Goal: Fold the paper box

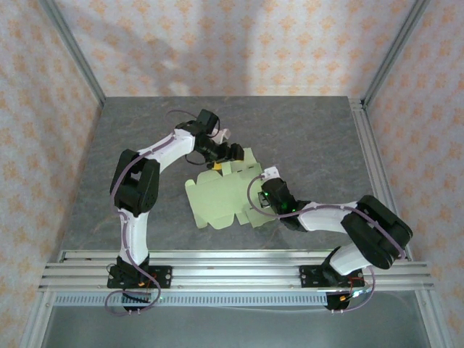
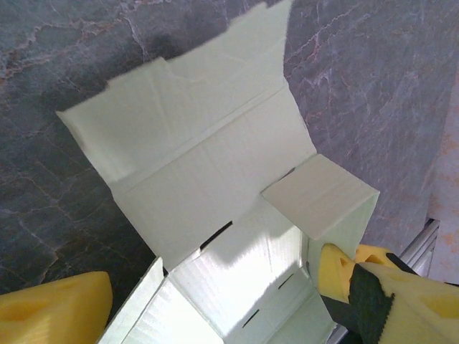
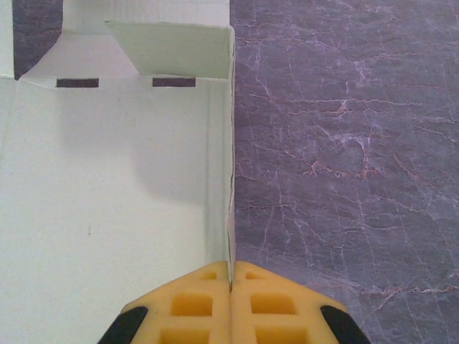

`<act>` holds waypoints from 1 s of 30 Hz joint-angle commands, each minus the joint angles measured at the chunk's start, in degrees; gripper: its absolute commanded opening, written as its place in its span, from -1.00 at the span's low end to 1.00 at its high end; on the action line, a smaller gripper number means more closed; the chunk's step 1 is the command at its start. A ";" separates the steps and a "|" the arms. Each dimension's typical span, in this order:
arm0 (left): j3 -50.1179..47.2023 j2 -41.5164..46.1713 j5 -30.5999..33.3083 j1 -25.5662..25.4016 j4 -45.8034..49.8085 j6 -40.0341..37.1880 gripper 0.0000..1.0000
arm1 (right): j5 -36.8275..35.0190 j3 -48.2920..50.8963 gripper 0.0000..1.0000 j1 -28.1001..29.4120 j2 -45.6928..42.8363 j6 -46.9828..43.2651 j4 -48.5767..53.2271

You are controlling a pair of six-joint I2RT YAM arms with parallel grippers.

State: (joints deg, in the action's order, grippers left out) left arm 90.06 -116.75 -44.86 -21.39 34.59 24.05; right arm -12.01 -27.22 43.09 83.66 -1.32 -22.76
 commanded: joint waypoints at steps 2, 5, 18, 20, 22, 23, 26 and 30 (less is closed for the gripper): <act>-1.03 2.49 -2.25 -0.92 -0.49 0.62 0.73 | -0.26 -1.58 -0.96 0.24 0.96 1.07 0.21; -1.10 2.66 -1.43 -2.05 0.36 0.22 0.72 | -0.91 -2.34 -0.96 0.24 1.48 1.17 1.30; 1.37 2.63 2.24 -4.35 7.38 -6.98 0.72 | -2.98 -4.98 -0.96 0.24 2.18 2.29 7.63; 0.82 2.48 1.94 -4.39 7.94 -7.81 0.72 | -3.28 -5.12 -0.96 0.16 2.18 2.79 8.46; 0.39 2.57 1.25 -4.69 7.87 -8.02 0.72 | -3.31 -5.34 -0.96 0.15 2.26 3.02 9.10; 0.17 2.75 0.87 -4.89 7.52 -8.06 0.72 | -3.35 -5.55 -0.96 0.08 2.39 3.37 9.59; -1.07 3.51 -0.46 -4.75 4.70 -5.98 0.72 | -3.28 -6.57 -0.95 -0.02 2.71 4.37 11.52; -4.71 8.44 3.03 -2.95 -1.84 -1.12 0.76 | -2.43 -8.69 -0.89 -0.79 1.89 8.11 16.62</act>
State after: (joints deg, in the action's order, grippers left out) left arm 87.24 -114.61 -43.05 -25.47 36.99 19.70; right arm -12.78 -33.21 43.03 85.89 2.72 -11.03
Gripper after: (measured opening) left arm 0.869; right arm 0.049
